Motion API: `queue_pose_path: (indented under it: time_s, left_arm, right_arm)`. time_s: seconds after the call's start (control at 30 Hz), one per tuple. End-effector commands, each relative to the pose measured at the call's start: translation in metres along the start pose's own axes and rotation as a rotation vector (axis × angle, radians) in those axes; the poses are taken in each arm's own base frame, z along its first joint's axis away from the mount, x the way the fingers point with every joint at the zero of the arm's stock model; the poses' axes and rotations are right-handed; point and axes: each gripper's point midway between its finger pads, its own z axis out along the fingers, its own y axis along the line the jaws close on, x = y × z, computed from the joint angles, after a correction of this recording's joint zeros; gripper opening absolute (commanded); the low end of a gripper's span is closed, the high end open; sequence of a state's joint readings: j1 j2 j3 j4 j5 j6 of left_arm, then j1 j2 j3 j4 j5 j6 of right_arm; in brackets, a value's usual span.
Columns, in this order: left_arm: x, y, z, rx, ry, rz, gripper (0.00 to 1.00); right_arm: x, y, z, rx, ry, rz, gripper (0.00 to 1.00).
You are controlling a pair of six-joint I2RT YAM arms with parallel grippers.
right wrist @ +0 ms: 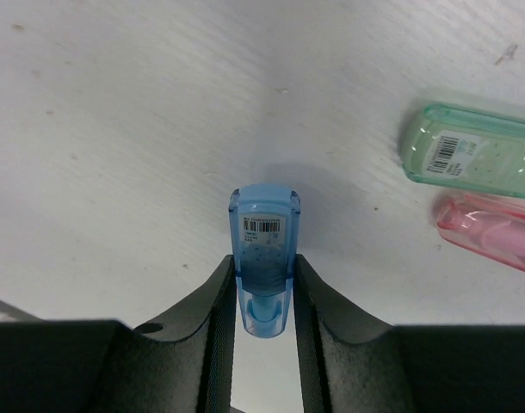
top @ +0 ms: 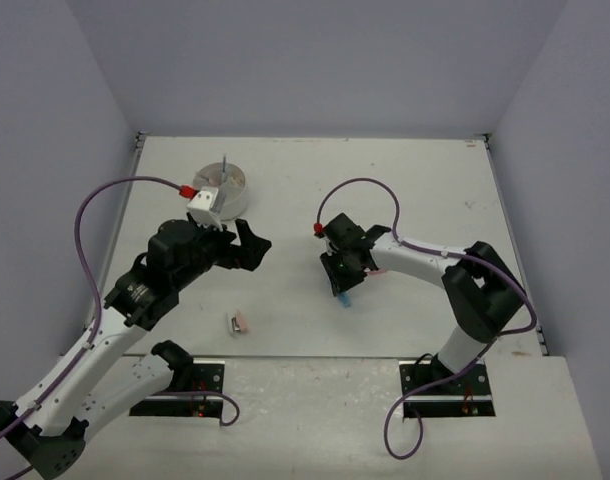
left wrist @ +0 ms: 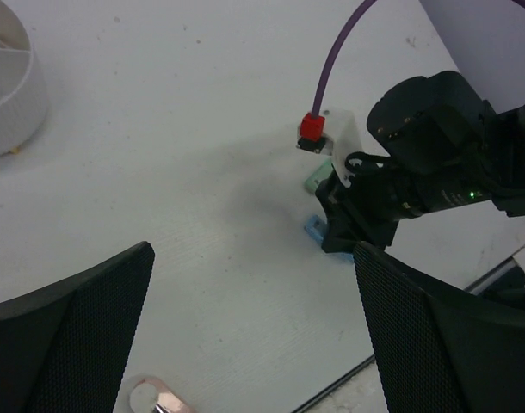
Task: Sort the stationery into containers
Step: Pick up the pen from the center of the board.
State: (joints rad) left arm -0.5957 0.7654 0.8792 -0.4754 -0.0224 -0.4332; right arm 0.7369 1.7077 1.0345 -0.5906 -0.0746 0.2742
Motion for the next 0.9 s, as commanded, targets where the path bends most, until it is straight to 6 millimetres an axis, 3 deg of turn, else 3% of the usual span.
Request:
queue_pose_path:
  time_s: [0.0,0.3,0.5,0.6,0.7,0.87]
  left_arm:
    - [0.013,-0.029,0.017,0.166,-0.004,-0.180,1.00]
    - [0.015,-0.067,0.020,0.402,-0.037,-0.448,1.00]
    - [0.030,-0.069,0.030,0.416,0.029,-0.508,0.99]
    - [0.037,-0.068,0.032,0.421,0.038,-0.539,0.93]
    - [0.043,-0.066,0.035,0.416,0.050,-0.555,0.87]
    - [0.044,-0.069,0.037,0.438,0.054,-0.568,0.65]
  right_arm:
    - [-0.036,0.046,-0.040,-0.194,-0.208,-0.069,0.00]
    - [-0.058,0.134,-0.128,-0.437,-0.540,-0.286,0.00]
    - [-0.072,0.143,-0.166,-0.506,-0.698,-0.238,0.00]
    - [-0.072,0.146,-0.176,-0.533,-0.730,-0.242,0.00]
    - [-0.072,0.145,-0.181,-0.535,-0.748,-0.240,0.00]
    - [-0.072,0.144,-0.190,-0.540,-0.780,-0.233,0.00]
